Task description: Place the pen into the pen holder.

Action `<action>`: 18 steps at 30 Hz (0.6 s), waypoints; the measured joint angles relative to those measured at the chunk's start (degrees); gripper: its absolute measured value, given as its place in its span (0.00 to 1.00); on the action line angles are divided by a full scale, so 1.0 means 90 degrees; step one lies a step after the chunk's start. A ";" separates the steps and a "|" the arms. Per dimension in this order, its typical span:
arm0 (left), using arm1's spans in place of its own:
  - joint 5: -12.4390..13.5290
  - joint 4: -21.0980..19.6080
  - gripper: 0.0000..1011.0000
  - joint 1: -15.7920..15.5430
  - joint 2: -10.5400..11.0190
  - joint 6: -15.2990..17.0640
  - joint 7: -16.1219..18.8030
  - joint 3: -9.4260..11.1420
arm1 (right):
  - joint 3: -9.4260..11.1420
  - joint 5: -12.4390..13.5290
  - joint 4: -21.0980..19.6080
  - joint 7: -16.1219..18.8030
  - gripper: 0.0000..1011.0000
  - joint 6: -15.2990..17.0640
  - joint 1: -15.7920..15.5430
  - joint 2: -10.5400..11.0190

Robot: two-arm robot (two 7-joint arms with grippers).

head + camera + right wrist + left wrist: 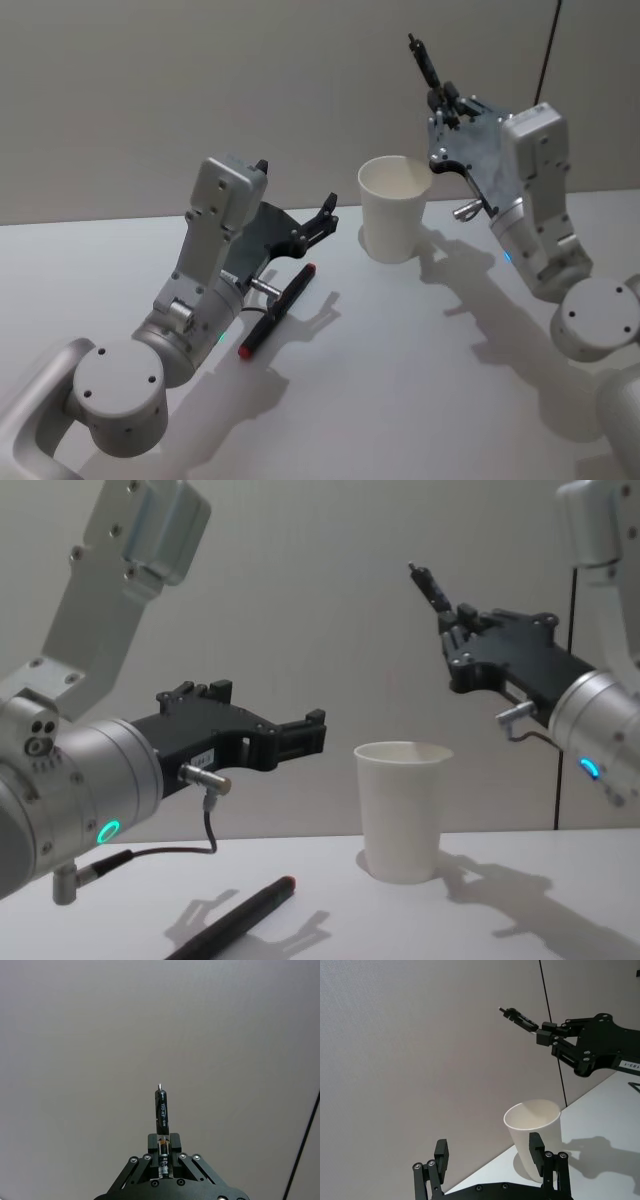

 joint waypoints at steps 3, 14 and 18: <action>0.0000 0.0000 0.99 0.0000 0.0000 0.0000 0.0000 0.0000 | -0.0022 -0.0084 0.0246 -0.0001 0.13 -0.0165 0.0126 -0.0044; 0.0000 0.0000 0.99 0.0000 0.0000 0.0000 -0.0001 0.0000 | -0.0109 -0.0318 0.1114 -0.0083 0.13 -0.0733 0.0561 -0.0208; 0.0000 0.0000 0.99 0.0000 0.0000 0.0000 -0.0001 0.0000 | -0.0146 -0.0373 0.1450 -0.0115 0.13 -0.0919 0.0730 -0.0273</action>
